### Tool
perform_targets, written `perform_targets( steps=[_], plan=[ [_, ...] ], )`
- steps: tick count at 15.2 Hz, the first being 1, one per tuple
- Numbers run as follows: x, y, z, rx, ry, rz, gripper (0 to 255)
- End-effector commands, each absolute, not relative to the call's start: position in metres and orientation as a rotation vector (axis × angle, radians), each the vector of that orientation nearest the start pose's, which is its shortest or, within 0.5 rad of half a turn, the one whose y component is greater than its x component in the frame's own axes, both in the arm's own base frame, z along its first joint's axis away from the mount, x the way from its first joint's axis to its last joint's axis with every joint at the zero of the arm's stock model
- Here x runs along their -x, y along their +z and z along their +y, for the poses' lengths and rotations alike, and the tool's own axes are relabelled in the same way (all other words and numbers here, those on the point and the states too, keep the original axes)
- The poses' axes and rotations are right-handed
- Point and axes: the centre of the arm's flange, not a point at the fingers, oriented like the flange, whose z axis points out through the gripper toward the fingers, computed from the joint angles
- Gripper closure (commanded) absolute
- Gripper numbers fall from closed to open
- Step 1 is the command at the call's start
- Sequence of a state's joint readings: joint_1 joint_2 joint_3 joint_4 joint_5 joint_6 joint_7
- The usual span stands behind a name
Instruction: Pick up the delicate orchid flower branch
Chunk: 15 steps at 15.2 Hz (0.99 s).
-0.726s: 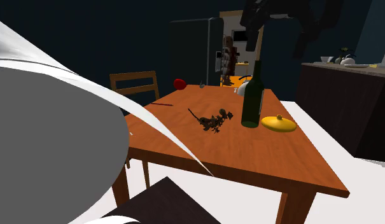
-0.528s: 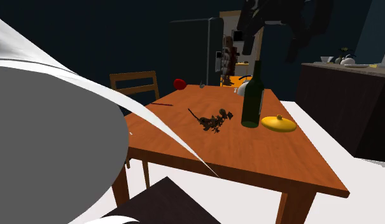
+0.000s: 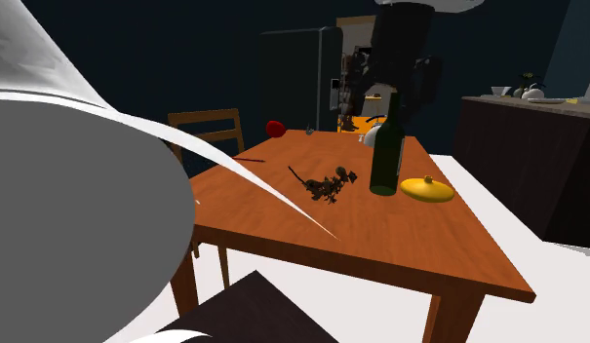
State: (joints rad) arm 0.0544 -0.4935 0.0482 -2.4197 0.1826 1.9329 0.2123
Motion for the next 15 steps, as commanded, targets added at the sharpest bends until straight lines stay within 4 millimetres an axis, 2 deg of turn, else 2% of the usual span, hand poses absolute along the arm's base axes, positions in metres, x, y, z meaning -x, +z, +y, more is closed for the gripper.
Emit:
perform_targets(
  steps=[1, 15],
  plan=[
    [-0.412, 0.474, 0.072, 2.980, 0.030, 0.262, 0],
    [-0.513, 0.376, 0.195, 2.971, 0.091, 0.209, 0]
  ],
)
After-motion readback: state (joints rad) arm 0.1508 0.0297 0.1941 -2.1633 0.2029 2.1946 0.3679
